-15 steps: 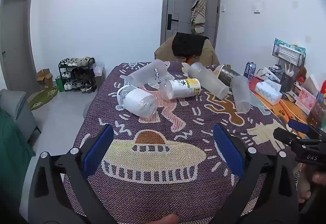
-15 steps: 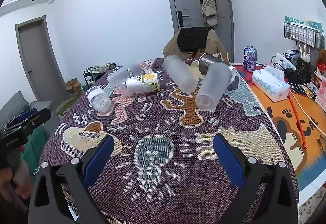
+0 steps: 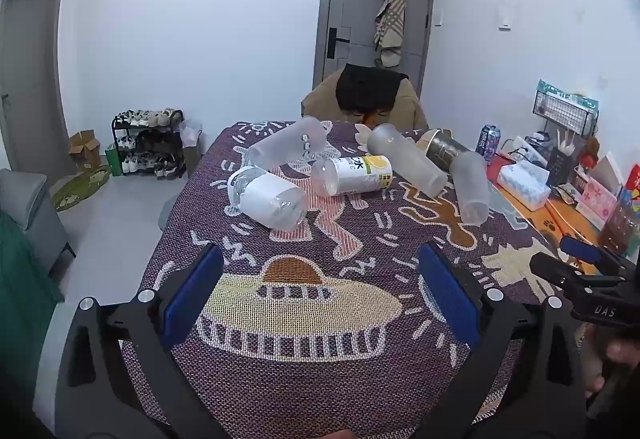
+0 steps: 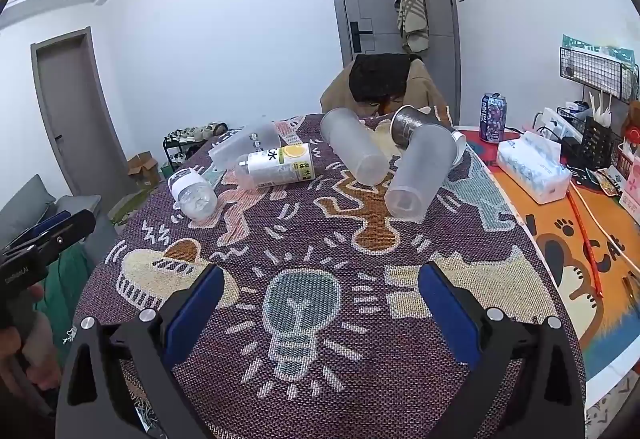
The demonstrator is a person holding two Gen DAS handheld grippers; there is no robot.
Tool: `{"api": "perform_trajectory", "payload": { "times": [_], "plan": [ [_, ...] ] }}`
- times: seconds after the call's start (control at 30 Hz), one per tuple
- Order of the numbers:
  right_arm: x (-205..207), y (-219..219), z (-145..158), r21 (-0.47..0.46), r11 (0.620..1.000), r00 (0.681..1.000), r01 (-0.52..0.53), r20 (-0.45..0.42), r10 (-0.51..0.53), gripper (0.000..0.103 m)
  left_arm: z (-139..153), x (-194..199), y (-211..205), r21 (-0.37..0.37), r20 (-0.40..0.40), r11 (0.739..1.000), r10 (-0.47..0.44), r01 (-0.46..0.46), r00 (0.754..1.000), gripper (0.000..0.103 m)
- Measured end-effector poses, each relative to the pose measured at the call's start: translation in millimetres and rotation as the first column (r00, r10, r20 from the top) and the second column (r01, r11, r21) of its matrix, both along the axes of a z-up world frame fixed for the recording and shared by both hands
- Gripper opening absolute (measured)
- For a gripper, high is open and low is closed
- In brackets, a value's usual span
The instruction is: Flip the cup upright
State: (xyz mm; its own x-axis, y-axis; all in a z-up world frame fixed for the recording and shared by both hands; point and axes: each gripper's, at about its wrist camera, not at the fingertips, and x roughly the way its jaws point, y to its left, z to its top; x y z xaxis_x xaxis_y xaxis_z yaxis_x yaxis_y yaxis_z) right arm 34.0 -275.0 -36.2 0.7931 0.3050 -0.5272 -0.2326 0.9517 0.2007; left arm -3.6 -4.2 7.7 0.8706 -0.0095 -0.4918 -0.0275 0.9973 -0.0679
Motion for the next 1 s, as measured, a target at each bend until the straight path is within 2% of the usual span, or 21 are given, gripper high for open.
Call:
{"api": "perform_trajectory", "payload": {
  "times": [1.0],
  "plan": [
    [1.4, -0.1, -2.2, 0.014, 1.000, 1.000, 0.003, 0.012, -0.004, 0.095, -4.4, 5.2, 7.4, -0.025, -0.004, 1.000, -0.008, 0.008, 1.000, 0.097]
  ]
}}
